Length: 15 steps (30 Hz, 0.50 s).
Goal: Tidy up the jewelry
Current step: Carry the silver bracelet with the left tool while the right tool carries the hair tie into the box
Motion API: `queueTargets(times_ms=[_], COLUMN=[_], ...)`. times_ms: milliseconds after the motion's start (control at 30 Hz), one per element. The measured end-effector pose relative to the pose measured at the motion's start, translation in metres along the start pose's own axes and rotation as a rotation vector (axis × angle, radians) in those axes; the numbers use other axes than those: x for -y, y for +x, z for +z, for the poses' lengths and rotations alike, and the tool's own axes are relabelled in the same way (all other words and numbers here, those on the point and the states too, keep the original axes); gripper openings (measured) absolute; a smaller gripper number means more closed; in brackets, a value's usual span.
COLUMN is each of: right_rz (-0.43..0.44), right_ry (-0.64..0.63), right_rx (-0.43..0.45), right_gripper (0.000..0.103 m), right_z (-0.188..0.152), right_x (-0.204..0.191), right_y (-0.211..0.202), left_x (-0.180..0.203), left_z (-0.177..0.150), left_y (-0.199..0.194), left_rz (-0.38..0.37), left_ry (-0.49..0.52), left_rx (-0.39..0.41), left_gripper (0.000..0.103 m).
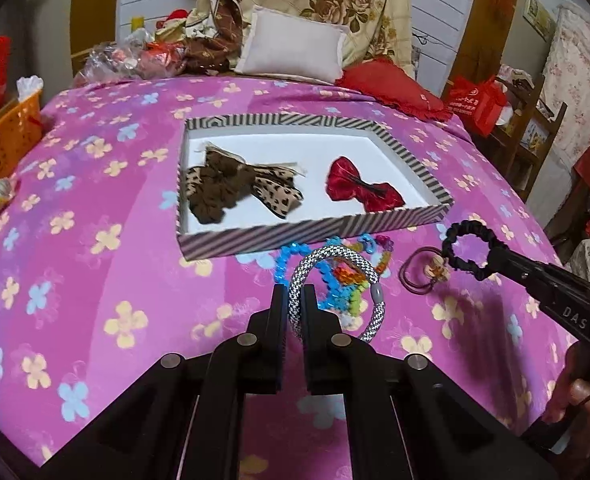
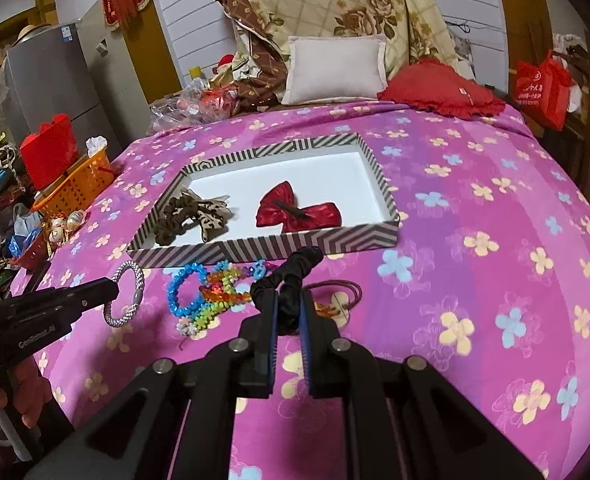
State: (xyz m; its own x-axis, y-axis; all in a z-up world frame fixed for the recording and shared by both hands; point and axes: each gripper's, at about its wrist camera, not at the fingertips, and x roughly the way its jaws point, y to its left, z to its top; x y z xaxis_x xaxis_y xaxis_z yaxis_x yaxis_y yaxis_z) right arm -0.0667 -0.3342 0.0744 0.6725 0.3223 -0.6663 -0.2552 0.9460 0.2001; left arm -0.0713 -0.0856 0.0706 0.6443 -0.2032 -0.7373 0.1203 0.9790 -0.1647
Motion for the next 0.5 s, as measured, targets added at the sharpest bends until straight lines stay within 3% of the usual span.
queueTargets(times_ms=[500], right_rz=[0.006], right_ry=[-0.055], right_rx=[-0.015], right_gripper=[0.010], right_z=[0.023], right_x=[-0.016], right_y=[0.019], left_x=[-0.015], left_z=[0.036], left_y=[0.006], left_rz=[0.077], left_ry=[0.009], left_rx=[0.047], left_gripper=[0.000])
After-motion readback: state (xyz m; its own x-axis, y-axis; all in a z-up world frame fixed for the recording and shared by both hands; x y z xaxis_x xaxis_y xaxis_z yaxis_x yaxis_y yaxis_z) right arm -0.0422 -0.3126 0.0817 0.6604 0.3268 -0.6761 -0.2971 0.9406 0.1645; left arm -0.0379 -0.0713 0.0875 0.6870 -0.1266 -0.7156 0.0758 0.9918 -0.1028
